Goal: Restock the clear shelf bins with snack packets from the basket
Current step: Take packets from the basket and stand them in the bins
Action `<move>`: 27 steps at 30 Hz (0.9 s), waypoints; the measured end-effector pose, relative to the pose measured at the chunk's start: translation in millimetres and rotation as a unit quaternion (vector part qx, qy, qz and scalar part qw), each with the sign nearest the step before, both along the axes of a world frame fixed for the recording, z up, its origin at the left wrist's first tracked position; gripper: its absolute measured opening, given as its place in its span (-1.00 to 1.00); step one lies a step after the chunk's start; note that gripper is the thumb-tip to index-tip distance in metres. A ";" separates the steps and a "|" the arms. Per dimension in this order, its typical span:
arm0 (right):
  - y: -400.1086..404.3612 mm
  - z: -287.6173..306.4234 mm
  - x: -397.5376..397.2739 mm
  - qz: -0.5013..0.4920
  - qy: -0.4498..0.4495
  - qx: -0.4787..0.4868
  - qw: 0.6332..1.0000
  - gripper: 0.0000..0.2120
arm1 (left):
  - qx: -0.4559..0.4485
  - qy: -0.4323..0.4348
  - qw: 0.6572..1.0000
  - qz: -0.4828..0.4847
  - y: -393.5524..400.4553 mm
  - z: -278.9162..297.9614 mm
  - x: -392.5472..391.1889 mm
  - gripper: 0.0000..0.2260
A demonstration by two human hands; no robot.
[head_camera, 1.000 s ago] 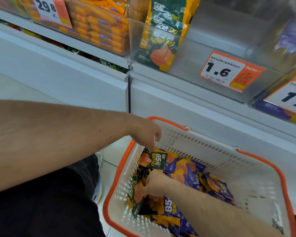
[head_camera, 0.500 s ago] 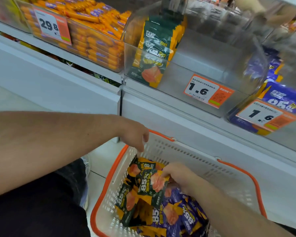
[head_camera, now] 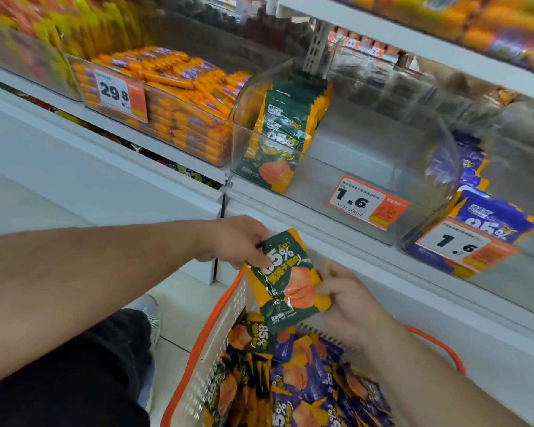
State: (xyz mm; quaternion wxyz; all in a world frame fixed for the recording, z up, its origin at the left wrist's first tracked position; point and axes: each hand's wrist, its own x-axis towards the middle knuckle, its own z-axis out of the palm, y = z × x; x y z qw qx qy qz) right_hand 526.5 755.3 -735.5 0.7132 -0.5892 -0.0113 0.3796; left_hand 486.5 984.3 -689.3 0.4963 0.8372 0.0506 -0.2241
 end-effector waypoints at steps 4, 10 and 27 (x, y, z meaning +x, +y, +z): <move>10.7 34.2 9.4 0.051 -0.111 -0.048 0.991 -0.50 | -0.072 -0.084 0.990 0.086 2.0 16.7 3.1 -0.86; 35.7 76.0 32.6 0.070 -0.287 -0.154 0.943 -0.89 | -0.175 -0.188 0.951 0.174 3.1 33.2 7.8 -0.79; 106.2 166.2 114.8 -0.169 -0.447 -0.157 0.864 -0.60 | 0.005 -0.249 0.959 0.138 -9.3 23.1 13.5 -0.89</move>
